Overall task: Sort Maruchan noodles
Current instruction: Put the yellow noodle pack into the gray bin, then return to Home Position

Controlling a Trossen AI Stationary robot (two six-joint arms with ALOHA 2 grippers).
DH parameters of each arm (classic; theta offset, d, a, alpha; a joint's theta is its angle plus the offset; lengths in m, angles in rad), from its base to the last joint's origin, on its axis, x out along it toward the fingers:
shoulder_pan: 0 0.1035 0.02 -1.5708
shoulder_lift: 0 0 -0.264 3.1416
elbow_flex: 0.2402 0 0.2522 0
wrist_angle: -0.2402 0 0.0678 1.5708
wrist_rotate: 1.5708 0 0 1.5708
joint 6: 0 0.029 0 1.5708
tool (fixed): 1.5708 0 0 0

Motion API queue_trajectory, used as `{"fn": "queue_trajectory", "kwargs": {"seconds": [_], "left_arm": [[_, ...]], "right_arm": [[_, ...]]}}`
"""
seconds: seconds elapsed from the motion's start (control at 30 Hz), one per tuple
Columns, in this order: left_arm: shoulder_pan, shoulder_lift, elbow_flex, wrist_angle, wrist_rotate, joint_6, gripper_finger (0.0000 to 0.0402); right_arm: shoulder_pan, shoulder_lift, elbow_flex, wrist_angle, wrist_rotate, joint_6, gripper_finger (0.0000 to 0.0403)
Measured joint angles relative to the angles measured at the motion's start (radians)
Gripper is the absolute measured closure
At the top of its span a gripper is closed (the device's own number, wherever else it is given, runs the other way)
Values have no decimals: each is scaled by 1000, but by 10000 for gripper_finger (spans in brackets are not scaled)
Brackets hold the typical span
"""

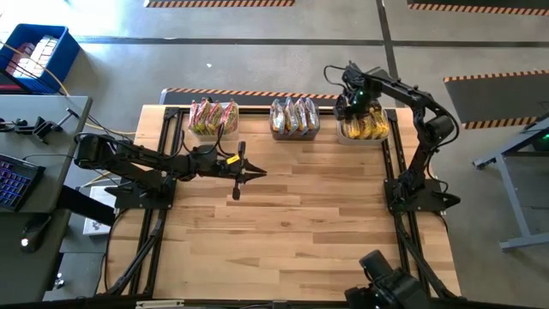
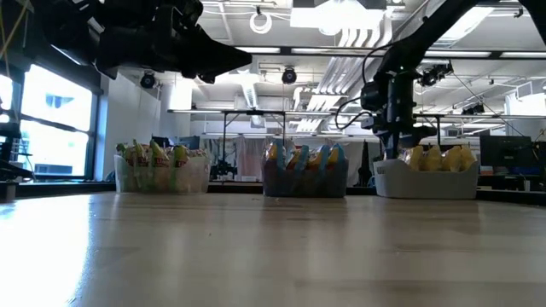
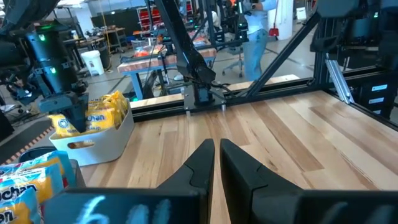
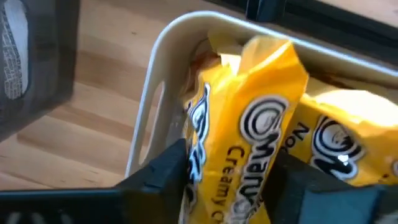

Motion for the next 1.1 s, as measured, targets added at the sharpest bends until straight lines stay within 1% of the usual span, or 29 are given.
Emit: {"fn": "queue_trajectory", "kwargs": {"seconds": [0.17, 0.3, 0.4, 0.5, 0.57, 0.63, 0.73, 0.83, 0.9, 1.0, 1.1], "left_arm": [[0, 0, 0, 0, 0, 0, 385], [1, 0, 0, 0, 0, -1, 385], [2, 0, 0, 0, 0, -1, 385], [2, 0, 0, 0, -1, 0, 385], [5, 0, 0, 0, -1, 0, 385], [15, -15, -1, -10, 0, 0, 385], [37, -54, -1, -28, 0, 2, 385], [62, -115, -1, -85, 0, 17, 385], [74, -156, -1, -121, 2, 18, 385], [82, -220, -1, -191, 3, 19, 385], [81, -280, -1, -238, 5, 18, 385]], "right_arm": [[0, 0, 0, 17, 2, -23, 211], [0, -1, 43, -12, 0, -30, 201], [3, -20, 105, -77, 11, -65, 211], [16, -67, 170, -109, 39, -90, 234], [28, -114, 193, -100, 54, -118, 254], [46, -173, 190, -51, 58, -154, 276], [74, -282, 118, 88, 40, -208, 311], [113, -397, -14, 291, 4, -232, 345], [149, -476, -127, 454, -26, -252, 368], [219, -574, -320, 720, -102, -298, 395], [308, -651, -517, 1004, -132, -318, 397]]}}
